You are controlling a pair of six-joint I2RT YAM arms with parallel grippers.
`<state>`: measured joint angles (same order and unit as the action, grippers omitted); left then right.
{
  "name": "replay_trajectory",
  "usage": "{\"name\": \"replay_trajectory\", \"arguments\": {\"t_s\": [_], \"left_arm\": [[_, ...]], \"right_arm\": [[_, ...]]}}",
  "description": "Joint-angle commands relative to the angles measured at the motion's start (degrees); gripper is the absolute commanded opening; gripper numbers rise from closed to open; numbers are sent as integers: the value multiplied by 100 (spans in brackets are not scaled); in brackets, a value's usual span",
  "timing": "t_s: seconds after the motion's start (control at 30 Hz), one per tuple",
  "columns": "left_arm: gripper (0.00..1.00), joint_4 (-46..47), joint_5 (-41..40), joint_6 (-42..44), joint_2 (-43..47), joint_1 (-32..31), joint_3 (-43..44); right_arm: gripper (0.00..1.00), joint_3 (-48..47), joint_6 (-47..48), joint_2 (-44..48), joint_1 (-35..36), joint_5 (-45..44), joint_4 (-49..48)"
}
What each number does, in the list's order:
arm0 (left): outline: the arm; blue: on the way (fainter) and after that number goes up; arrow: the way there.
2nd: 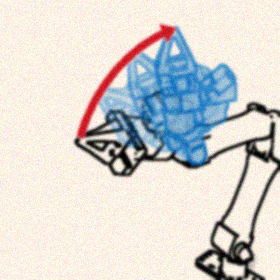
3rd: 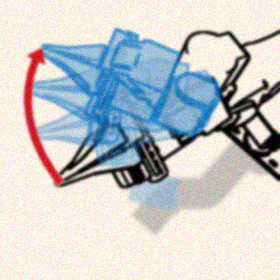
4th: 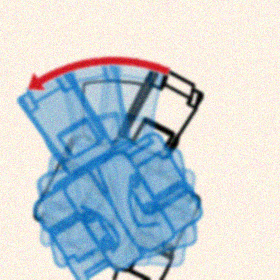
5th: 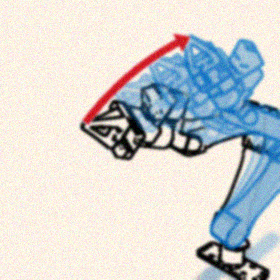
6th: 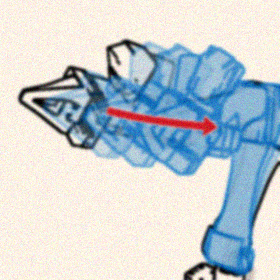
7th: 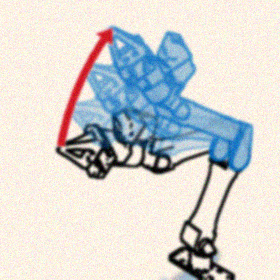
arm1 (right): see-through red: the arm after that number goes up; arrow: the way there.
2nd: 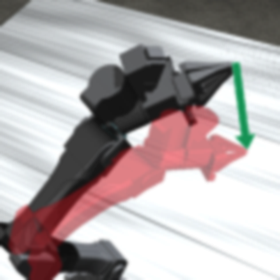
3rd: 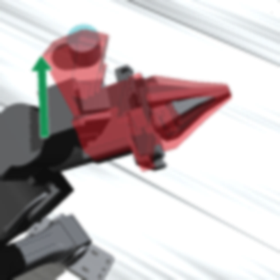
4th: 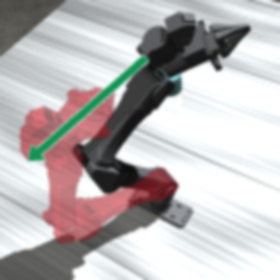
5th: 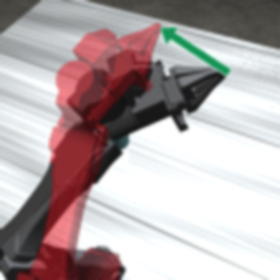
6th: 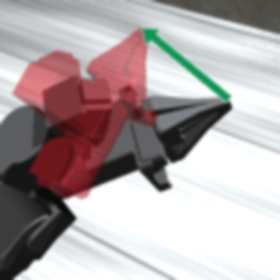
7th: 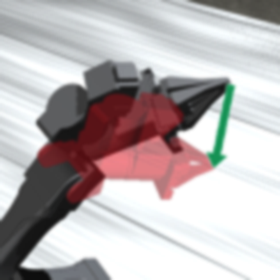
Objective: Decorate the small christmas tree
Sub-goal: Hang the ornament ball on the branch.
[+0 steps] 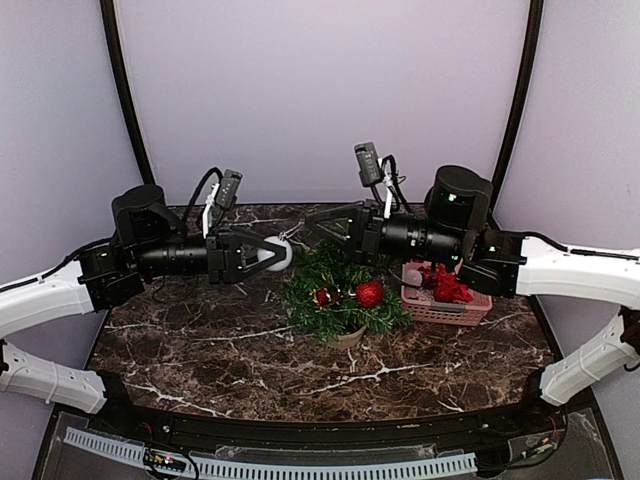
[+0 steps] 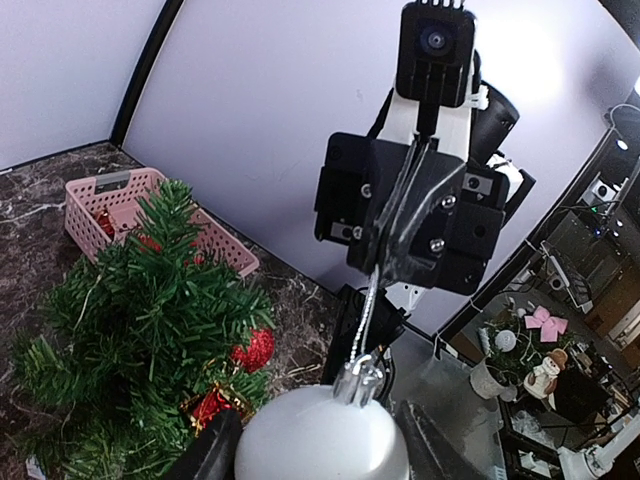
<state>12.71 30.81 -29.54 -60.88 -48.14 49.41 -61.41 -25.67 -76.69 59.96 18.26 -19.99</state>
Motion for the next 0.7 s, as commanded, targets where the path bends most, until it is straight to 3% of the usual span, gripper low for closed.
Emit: {"name": "replay_trajectory", "arguments": {"t_s": [0.0, 0.27, 0.67], "left_arm": [[44, -942, -67, 418, 121, -16, 344], [44, -1495, -158, 624, -64, -19, 587], [44, -2175, -202, 724, -587, -14, 992]], "right_arm": [[0, -416, 10, -1, 40, -263, 527], [0, -779, -181, -189, 34, -323, 1675], [0, -685, -560, -128, 49, -470, 2316]]}}
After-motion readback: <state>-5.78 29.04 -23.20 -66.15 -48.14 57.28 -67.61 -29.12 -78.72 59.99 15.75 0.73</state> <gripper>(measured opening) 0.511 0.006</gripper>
